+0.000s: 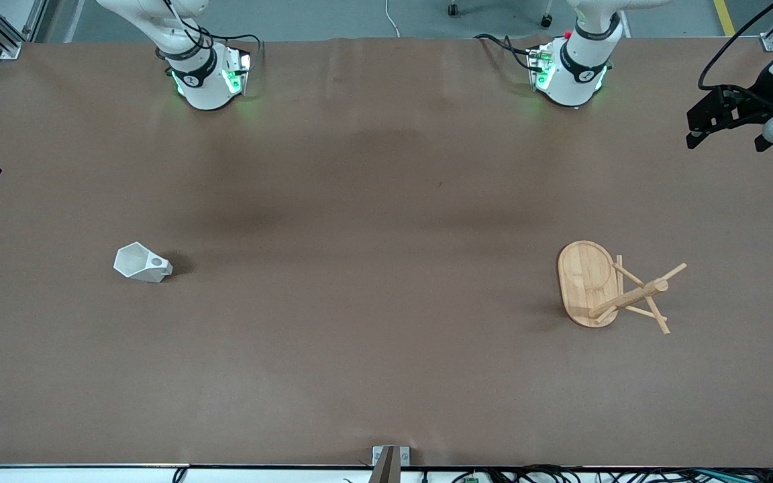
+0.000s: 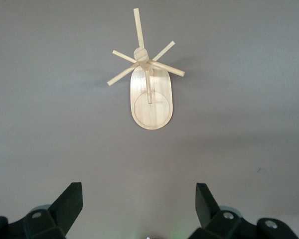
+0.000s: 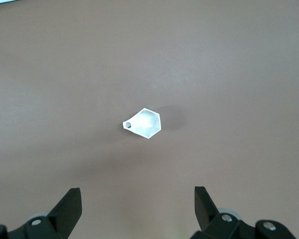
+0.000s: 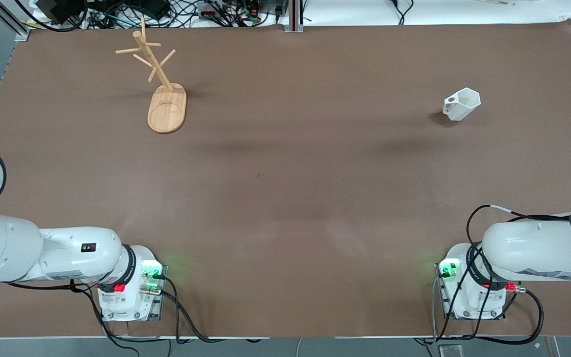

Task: Hang cup on rack

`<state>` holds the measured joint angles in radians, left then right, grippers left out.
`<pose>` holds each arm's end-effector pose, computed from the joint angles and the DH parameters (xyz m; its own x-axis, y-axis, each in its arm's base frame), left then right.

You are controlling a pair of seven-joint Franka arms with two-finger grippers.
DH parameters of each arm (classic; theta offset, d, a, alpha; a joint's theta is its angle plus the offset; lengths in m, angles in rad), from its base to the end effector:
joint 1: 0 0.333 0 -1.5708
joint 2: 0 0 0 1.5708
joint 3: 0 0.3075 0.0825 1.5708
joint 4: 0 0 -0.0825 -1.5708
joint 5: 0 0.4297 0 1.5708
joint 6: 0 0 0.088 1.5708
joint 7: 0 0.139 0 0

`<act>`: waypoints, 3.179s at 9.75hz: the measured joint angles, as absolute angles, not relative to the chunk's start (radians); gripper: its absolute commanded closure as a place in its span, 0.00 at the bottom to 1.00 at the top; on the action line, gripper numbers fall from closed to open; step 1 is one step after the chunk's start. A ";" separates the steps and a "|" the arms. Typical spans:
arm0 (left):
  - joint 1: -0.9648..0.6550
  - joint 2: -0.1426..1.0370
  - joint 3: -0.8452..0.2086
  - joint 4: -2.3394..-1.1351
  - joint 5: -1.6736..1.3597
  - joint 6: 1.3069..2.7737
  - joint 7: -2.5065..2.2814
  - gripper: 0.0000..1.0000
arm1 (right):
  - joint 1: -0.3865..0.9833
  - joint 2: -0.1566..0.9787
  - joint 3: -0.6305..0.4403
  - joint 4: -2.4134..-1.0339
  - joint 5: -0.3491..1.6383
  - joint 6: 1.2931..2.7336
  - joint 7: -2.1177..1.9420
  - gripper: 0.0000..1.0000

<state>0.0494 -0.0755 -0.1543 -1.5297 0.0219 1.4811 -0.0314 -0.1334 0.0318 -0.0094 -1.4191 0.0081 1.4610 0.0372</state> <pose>0.5651 -0.0596 0.6407 0.9971 -0.0713 0.0271 -0.0704 -0.9970 -0.0325 0.5925 -0.0839 0.6329 0.9840 -0.1781 0.0098 -0.1781 -0.9840 -0.0081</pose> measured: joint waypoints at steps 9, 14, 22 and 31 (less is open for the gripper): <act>0.047 -0.075 -0.157 -1.530 0.022 1.471 -0.036 0.00 | -0.135 0.032 -0.012 -1.423 0.010 1.460 0.036 0.00; 0.048 -0.075 -0.157 -1.530 0.022 1.471 -0.032 0.00 | -0.140 0.032 -0.016 -1.426 0.011 1.454 0.032 0.00; 0.046 -0.074 -0.157 -1.530 0.022 1.471 -0.032 0.00 | -0.157 0.088 -0.026 -1.951 0.012 2.007 -0.037 0.00; 0.046 -0.074 -0.157 -1.529 0.022 1.469 -0.032 0.00 | -0.173 0.341 -0.032 -2.181 0.012 2.543 -0.110 0.22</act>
<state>0.0463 -0.0743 -0.1571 -1.5295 0.0219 1.4692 -0.0318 -0.1730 0.3410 -0.0317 -2.1811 0.0118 2.5429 -0.1103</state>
